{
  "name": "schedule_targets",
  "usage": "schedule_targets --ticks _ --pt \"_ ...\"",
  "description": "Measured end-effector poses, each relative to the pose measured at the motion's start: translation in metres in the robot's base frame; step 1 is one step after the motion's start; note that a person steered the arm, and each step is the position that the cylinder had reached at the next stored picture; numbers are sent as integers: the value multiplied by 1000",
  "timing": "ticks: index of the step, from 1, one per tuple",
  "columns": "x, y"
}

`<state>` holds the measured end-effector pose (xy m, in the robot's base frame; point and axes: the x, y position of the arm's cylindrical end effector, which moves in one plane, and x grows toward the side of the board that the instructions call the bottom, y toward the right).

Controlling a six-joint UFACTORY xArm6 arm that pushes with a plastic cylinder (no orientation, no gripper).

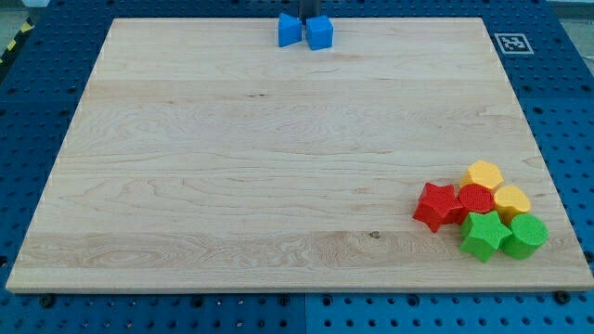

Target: Push blue cube closer to red star

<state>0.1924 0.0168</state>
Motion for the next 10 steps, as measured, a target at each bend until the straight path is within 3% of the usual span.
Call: schedule_targets --ticks 5,7,10 --pt "41 14" --pt "71 51" --pt "134 56"
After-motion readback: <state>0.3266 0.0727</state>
